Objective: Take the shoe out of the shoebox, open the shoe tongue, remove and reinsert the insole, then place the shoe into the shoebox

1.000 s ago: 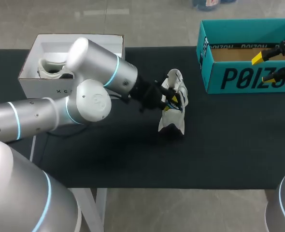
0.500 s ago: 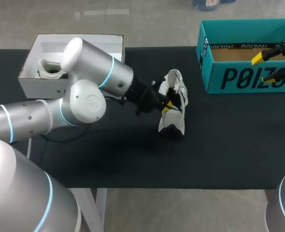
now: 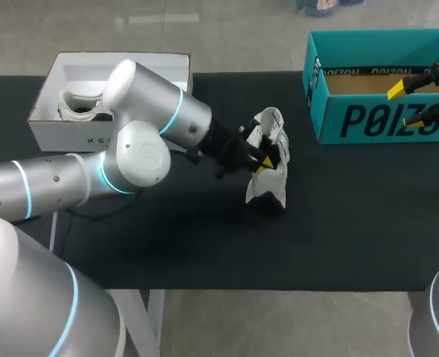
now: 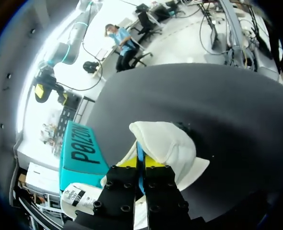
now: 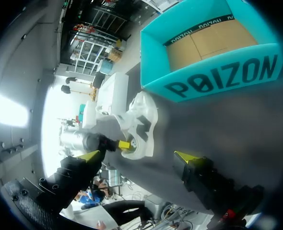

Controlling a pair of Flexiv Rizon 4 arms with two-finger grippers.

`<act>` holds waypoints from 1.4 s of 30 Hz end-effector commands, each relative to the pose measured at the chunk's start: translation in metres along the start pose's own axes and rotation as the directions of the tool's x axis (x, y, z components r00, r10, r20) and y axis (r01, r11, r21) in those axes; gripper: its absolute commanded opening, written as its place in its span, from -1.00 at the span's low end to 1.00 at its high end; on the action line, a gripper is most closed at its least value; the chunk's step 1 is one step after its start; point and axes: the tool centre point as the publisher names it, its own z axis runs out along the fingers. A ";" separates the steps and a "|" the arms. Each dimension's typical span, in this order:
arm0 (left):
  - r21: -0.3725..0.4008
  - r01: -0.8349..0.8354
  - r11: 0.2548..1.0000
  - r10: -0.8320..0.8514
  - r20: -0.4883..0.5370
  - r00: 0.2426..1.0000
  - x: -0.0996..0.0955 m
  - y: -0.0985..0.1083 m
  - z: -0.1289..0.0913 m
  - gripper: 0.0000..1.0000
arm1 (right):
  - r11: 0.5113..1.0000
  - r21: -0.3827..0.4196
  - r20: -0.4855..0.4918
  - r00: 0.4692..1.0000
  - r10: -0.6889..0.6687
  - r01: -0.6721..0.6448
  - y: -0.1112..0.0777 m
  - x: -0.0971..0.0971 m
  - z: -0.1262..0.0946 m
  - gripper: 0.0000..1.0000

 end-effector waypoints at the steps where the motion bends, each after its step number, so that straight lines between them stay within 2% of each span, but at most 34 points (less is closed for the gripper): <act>1: 0.024 0.020 1.000 -0.019 -0.026 0.999 -0.005 -0.003 -0.008 0.45 | 1.000 0.000 0.003 1.000 0.001 -0.001 0.000 0.000 0.000 1.00; 2: 0.010 0.019 1.000 -0.019 -0.036 0.999 -0.006 -0.005 -0.010 0.97 | 1.000 0.000 0.003 1.000 0.001 -0.001 0.000 0.000 0.000 1.00; 10: -0.054 0.002 0.999 -0.003 -0.019 1.000 -0.015 -0.004 -0.032 1.00 | 1.000 0.000 0.003 1.000 0.001 -0.001 0.000 0.000 0.000 1.00; 16: -0.090 -0.071 0.993 0.063 -0.088 0.994 -0.029 -0.003 -0.043 1.00 | 1.000 0.000 0.003 1.000 0.001 -0.001 0.000 0.000 0.000 1.00; 18: -0.094 -0.102 0.990 0.089 -0.138 0.987 -0.030 -0.001 -0.041 -0.83 | 1.000 0.000 0.003 1.000 0.001 -0.001 0.000 0.000 0.000 1.00; 19: -0.092 -0.119 0.989 0.103 -0.165 0.981 -0.031 0.000 -0.039 -1.00 | 1.000 0.000 0.003 1.000 0.001 -0.001 0.000 0.000 0.000 1.00; 21: -0.091 -0.176 0.980 0.150 -0.240 0.959 -0.032 0.001 -0.039 -1.00 | 1.000 0.000 0.003 1.000 0.001 -0.001 0.000 0.000 0.000 1.00; 22: -0.070 -0.212 0.975 0.185 -0.275 0.943 -0.035 0.002 -0.041 -1.00 | 1.000 0.000 0.003 1.000 0.001 -0.001 0.000 0.000 0.000 1.00; 24: 0.032 -0.323 0.946 0.313 -0.354 0.881 -0.035 0.000 -0.045 -1.00 | 1.000 0.000 0.003 1.000 0.001 -0.001 0.000 0.000 0.000 1.00; 26: 0.052 -0.388 0.920 0.372 -0.420 0.828 -0.036 0.001 -0.045 -1.00 | 1.000 0.000 0.003 1.000 0.001 -0.001 0.000 0.000 0.000 1.00; 27: 0.051 -0.409 0.911 0.385 -0.458 0.801 -0.037 0.001 -0.043 -1.00 | 1.000 0.000 0.003 1.000 0.001 -0.001 0.000 0.000 0.000 1.00; 32: 0.199 -0.411 0.889 0.439 -0.622 0.648 -0.028 -0.002 -0.034 -1.00 | 1.000 0.000 0.003 1.000 0.001 -0.001 0.000 0.000 0.000 1.00; 35: 0.175 -0.438 0.882 0.433 -0.670 0.604 -0.026 0.005 -0.024 -1.00 | 1.000 0.000 0.003 1.000 0.001 -0.001 0.000 0.000 0.000 1.00; 38: 0.182 -0.433 0.883 0.426 -0.700 0.574 -0.023 0.009 -0.015 -1.00 | 1.000 0.000 0.003 1.000 0.001 -0.001 0.000 0.000 0.000 1.00; 42: 0.178 -0.435 0.882 0.419 -0.719 0.555 -0.020 0.013 -0.009 -1.00 | 1.000 0.000 0.003 1.000 0.001 -0.001 0.000 0.000 0.000 1.00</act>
